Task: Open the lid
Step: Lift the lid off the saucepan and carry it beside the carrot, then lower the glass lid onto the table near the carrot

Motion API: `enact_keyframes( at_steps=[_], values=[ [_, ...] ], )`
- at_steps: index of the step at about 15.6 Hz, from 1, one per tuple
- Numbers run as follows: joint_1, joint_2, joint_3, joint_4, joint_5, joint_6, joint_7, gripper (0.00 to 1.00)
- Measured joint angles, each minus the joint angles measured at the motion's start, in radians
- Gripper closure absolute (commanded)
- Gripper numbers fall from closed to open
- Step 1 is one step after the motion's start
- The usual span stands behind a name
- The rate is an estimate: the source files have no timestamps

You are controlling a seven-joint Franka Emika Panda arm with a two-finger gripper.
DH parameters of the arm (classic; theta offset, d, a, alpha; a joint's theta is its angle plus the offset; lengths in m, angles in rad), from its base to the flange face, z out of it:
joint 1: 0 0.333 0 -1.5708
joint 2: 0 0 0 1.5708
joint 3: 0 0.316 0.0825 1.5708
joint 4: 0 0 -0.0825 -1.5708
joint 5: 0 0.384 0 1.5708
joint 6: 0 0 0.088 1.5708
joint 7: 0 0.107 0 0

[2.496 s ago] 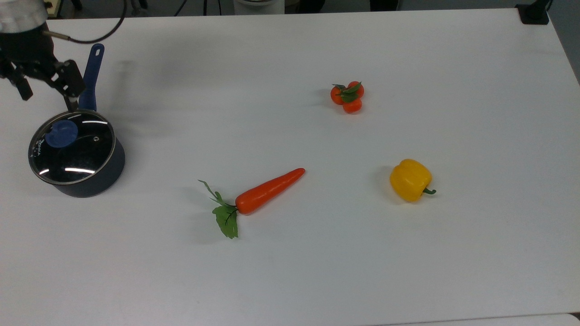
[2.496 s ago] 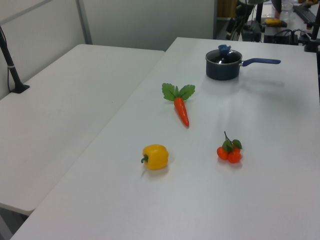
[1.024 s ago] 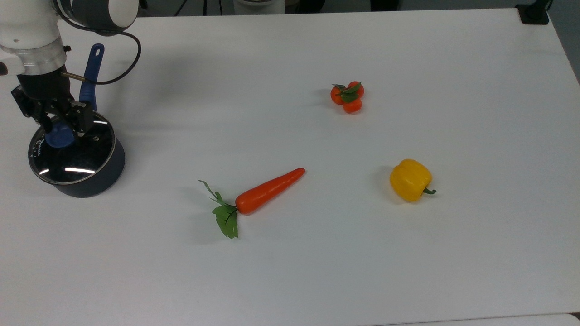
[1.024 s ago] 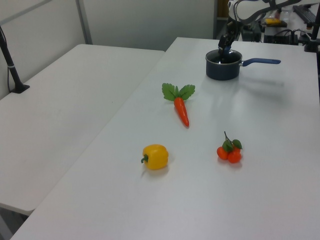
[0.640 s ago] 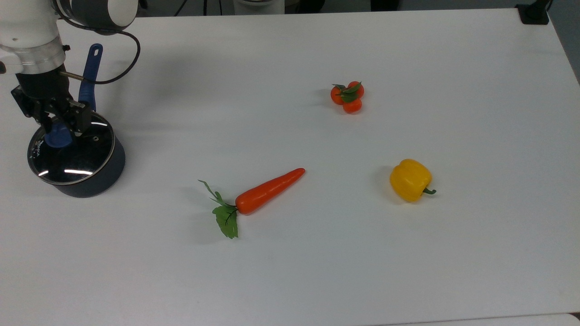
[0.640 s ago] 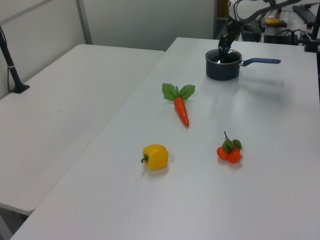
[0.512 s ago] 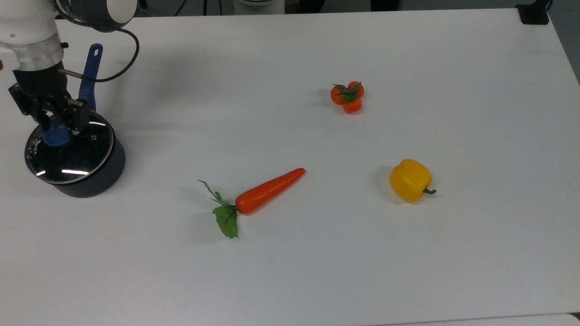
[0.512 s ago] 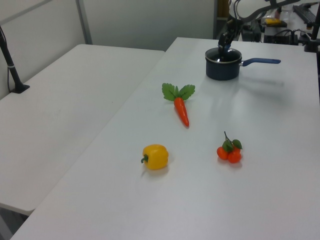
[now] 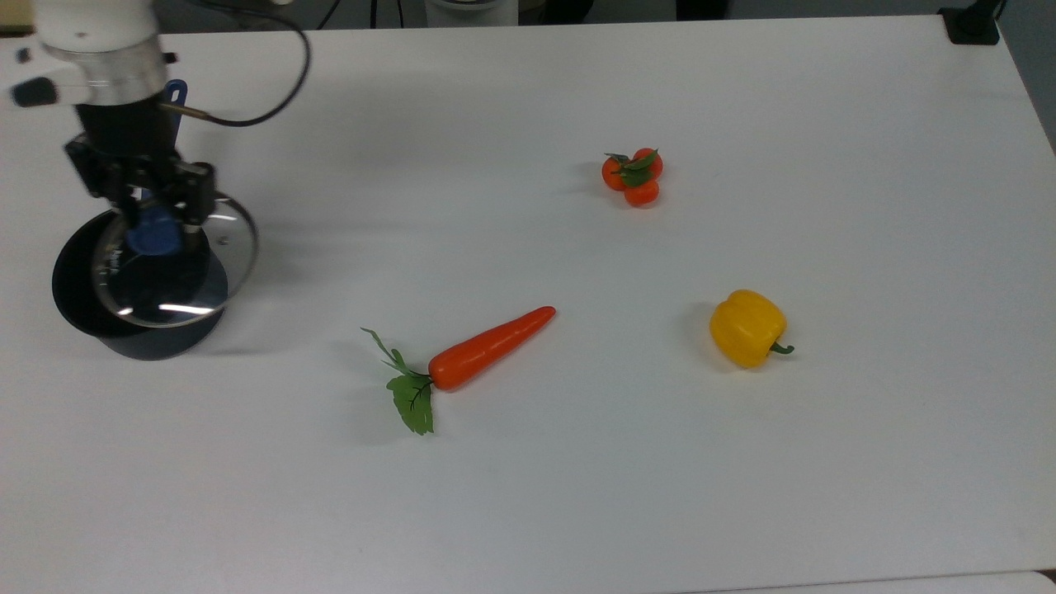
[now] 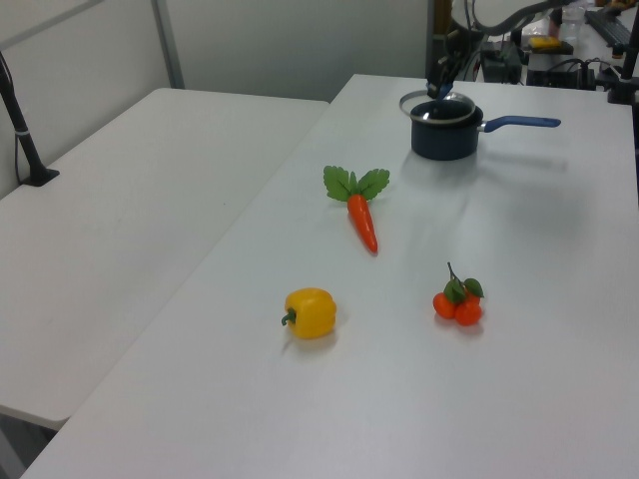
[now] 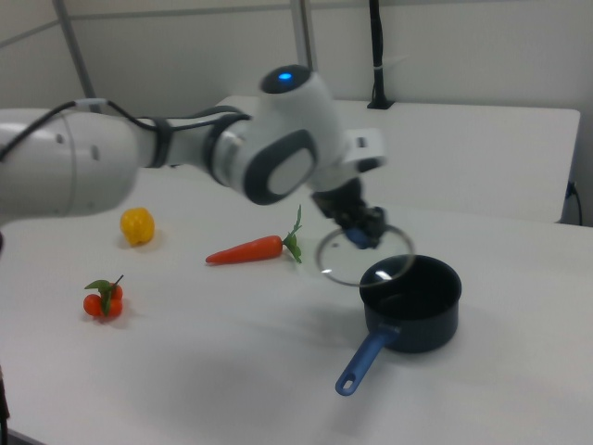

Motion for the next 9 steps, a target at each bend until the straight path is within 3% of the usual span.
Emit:
enact_keyframes(
  at_steps=[6,9],
  values=[
    [0.187,-0.116,0.007,-0.227,-0.045,0.0,0.089,0.59],
    [0.235,-0.122,0.027,-0.285,-0.046,0.0,0.098,0.59]
  ],
)
